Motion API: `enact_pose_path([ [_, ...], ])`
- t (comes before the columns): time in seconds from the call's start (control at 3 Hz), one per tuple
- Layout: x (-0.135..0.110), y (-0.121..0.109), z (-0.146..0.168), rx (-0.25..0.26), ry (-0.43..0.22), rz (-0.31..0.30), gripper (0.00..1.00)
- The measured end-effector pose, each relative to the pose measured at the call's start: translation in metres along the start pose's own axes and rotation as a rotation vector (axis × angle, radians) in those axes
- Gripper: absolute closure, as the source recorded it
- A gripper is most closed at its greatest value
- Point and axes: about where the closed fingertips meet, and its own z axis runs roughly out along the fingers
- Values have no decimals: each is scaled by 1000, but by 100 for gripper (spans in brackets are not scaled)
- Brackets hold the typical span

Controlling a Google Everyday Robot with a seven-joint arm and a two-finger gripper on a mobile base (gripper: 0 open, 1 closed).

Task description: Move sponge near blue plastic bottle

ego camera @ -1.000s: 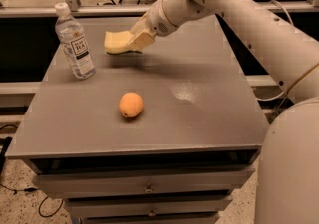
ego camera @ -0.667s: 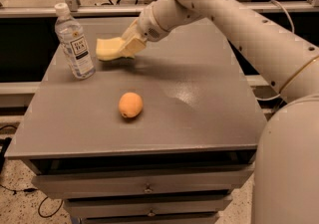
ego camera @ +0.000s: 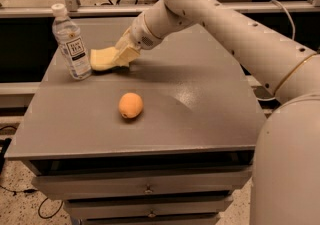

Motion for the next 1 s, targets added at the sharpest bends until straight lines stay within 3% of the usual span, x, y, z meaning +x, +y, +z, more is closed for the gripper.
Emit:
enact_pose_path([
  [0.67,7,2,-2,-14,17,3,7],
  [1.0,10,1,-19,-18,10,16,0],
])
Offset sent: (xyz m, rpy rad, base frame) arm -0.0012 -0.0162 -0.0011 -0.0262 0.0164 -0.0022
